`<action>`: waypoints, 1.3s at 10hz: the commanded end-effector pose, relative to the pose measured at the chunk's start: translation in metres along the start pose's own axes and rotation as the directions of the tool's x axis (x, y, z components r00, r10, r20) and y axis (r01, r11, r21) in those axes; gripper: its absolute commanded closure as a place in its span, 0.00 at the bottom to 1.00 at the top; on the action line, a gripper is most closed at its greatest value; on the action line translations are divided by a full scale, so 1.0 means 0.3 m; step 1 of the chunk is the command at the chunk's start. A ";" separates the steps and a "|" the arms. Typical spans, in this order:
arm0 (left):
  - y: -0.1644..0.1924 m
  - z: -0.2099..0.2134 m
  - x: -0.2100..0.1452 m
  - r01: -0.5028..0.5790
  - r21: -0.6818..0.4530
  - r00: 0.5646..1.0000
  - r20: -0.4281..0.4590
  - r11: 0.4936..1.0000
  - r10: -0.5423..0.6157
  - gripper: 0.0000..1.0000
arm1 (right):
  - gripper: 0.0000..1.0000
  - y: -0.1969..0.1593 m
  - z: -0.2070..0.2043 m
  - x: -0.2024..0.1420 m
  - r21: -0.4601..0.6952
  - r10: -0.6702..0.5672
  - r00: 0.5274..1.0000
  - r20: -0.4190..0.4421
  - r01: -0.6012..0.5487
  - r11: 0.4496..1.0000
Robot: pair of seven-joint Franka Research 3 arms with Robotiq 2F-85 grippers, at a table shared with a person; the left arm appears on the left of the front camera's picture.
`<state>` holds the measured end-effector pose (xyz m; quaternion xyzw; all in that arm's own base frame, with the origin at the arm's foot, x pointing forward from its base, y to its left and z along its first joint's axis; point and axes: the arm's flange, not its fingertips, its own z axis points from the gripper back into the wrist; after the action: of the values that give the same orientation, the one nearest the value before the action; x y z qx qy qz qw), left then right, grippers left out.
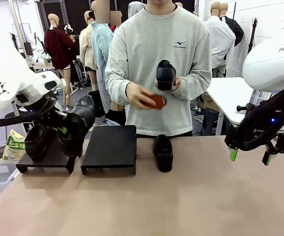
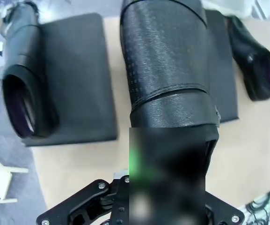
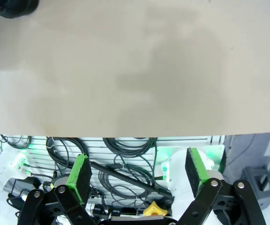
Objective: Organize the shoes by placing them on the stand.
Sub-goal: Place the Shoe from the middle of the table onto the Shoes Stand.
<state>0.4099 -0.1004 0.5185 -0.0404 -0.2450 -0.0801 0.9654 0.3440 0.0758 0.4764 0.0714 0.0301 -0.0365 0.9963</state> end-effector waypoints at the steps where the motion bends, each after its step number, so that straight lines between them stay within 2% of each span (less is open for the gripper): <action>1: 0.045 -0.057 0.019 -0.018 0.056 0.998 0.055 0.998 0.015 1.00 | 0.00 0.011 0.000 0.011 0.020 0.005 1.000 0.008 -0.005 1.000; 2: 0.021 -0.025 0.021 -0.127 0.074 0.992 0.014 0.989 0.127 1.00 | 0.00 0.011 0.000 0.011 0.020 0.005 1.000 0.008 -0.005 1.000; 3: 0.042 -0.021 0.012 -0.006 0.025 1.000 0.024 1.000 0.005 1.00 | 0.00 0.011 0.000 0.011 0.020 0.005 1.000 0.008 -0.005 1.000; 5: 0.061 -0.047 0.011 -0.047 0.041 0.999 0.014 0.998 0.047 1.00 | 0.00 0.011 0.000 0.011 0.020 0.005 1.000 0.008 -0.005 1.000; 6: 0.034 -0.113 0.005 0.010 0.046 0.998 -0.061 0.999 -0.008 1.00 | 0.00 0.011 0.000 0.011 0.020 0.005 1.000 0.008 -0.005 1.000; 7: 0.057 -0.139 0.032 -0.016 0.054 1.000 -0.016 0.998 0.017 1.00 | 0.00 0.011 0.000 0.011 0.020 0.005 1.000 0.008 -0.005 1.000; 9: 0.136 -0.159 0.080 -0.094 0.040 0.995 -0.027 0.995 0.095 1.00 | 0.00 0.011 0.000 0.011 0.020 0.005 1.000 0.008 -0.005 1.000; 13: 0.208 -0.195 0.115 -0.200 0.043 0.979 -0.021 0.979 0.201 1.00 | 0.00 0.011 0.000 0.011 0.020 0.005 1.000 0.008 -0.005 1.000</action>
<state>0.4715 -0.0499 0.4764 -0.0366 -0.2163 0.0025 0.9756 0.3441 0.0759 0.4765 0.0713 0.0301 -0.0364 0.9963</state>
